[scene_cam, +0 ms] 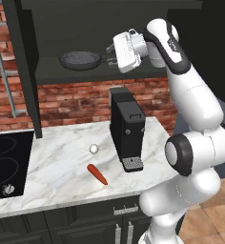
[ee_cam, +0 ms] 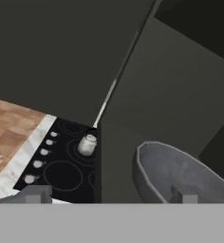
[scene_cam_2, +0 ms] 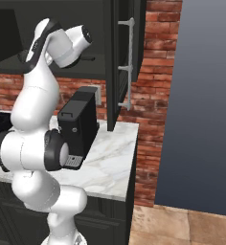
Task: Pick the pan from the cabinet and place it on the stove. Then turn on the stove burner for the pan.
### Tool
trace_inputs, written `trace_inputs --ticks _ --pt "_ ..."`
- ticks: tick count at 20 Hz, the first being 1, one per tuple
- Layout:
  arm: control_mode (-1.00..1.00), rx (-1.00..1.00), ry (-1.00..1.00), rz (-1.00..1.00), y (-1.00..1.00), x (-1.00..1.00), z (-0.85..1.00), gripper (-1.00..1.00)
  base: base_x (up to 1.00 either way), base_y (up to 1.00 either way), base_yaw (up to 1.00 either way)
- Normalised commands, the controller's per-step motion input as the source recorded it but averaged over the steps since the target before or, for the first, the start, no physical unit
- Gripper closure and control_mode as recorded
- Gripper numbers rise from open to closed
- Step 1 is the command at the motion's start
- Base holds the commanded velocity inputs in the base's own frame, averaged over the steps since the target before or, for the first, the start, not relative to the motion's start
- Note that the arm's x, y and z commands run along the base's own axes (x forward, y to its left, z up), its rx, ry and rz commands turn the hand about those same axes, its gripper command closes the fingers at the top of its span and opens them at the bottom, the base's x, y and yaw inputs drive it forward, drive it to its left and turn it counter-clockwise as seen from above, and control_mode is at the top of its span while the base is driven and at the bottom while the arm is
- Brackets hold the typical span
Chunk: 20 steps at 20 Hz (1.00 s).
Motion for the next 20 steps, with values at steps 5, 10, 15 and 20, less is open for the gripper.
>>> trace_inputs --ticks 5,10,15,20 --pt "-1.0 -0.03 0.0 0.0 -0.16 0.28 -0.1 -1.0 0.0 0.0 0.0" --pt "-1.0 -0.02 0.0 0.0 -0.17 0.23 -0.05 -1.0 0.0 0.0 0.0" --pt "-1.0 -0.02 0.0 0.0 -0.05 0.23 -0.07 -1.0 0.0 0.0 0.0" --pt "-1.0 0.0 0.0 0.0 -0.06 0.2 -0.04 -1.0 0.0 0.0 0.0"
